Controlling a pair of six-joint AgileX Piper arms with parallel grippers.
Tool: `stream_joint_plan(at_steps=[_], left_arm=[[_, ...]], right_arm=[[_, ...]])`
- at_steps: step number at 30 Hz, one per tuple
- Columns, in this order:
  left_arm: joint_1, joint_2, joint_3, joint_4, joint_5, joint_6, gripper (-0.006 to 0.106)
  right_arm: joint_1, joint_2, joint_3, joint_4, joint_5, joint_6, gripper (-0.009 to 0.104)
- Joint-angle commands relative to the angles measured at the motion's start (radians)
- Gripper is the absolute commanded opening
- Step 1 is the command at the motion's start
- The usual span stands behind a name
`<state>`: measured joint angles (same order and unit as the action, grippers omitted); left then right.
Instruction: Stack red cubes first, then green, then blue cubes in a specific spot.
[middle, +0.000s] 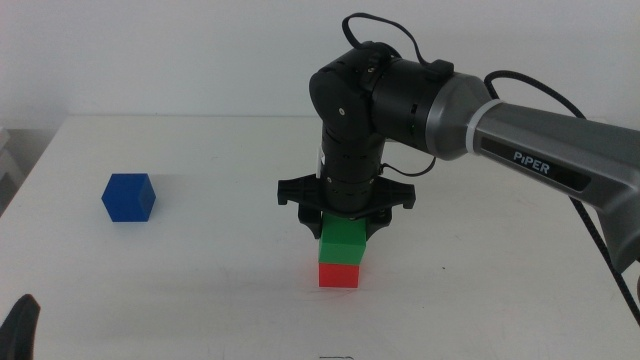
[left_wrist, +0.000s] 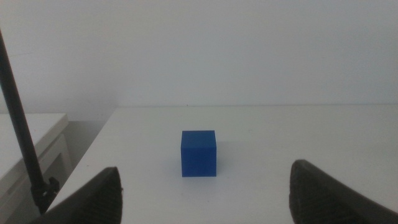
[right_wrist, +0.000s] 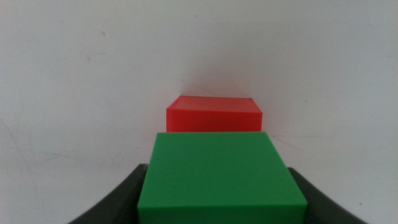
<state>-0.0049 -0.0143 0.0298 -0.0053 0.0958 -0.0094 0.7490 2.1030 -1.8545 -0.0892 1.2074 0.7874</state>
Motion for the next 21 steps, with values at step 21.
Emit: stream_joint_plan(at_steps=[21], left_arm=[[0.000, -0.019, -0.006, -0.008, -0.077, -0.014, 0.090]], right_arm=[[-0.017, -0.008, -0.033, -0.002, -0.021, -0.028, 0.000]])
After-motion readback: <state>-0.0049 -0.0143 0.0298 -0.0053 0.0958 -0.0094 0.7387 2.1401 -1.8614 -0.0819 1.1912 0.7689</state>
